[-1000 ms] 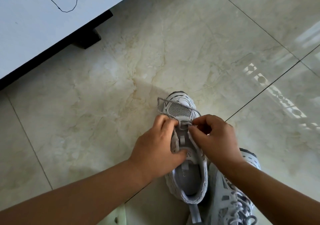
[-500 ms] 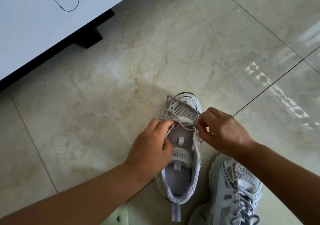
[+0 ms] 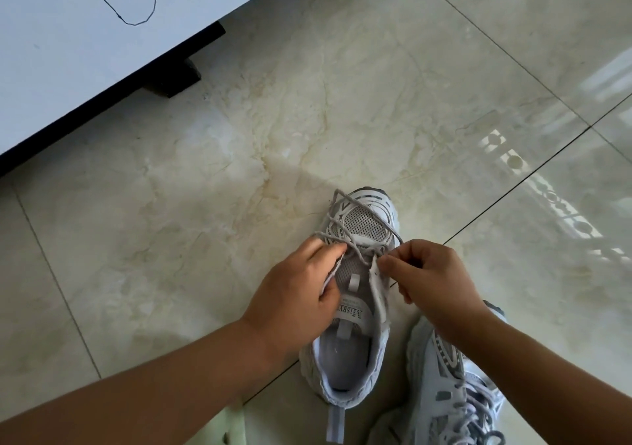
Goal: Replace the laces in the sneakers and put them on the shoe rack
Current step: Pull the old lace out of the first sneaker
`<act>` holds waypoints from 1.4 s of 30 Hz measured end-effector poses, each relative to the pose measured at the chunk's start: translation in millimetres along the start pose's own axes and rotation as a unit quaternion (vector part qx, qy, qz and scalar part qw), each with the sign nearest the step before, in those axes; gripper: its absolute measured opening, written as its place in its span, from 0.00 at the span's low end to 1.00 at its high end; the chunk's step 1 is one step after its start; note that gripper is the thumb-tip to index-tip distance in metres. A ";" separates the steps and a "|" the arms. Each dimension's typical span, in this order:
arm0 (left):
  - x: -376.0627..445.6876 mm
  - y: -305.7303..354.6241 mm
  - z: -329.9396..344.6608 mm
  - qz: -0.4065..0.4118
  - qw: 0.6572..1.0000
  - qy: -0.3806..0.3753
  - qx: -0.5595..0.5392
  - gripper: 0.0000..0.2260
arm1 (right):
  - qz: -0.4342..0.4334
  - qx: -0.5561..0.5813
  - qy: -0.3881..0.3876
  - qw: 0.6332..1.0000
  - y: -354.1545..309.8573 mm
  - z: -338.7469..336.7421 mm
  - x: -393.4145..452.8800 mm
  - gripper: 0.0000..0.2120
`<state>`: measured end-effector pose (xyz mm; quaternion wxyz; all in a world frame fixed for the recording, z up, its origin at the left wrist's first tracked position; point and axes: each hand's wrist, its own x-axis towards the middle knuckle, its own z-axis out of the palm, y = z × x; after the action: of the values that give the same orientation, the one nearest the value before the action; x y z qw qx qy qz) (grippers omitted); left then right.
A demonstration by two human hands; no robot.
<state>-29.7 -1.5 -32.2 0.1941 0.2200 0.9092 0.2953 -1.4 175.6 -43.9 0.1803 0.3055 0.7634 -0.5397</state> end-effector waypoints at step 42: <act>-17.2 -17.5 -7.1 -0.036 0.997 0.015 0.070 0.20 | -0.102 -0.266 0.086 0.955 17.8 -12.9 12.8 0.06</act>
<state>-23.8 -26.4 -33.9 0.1747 0.1958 0.9378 0.2272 1.5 195.3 -59.8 0.1328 0.2122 0.9191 -0.3044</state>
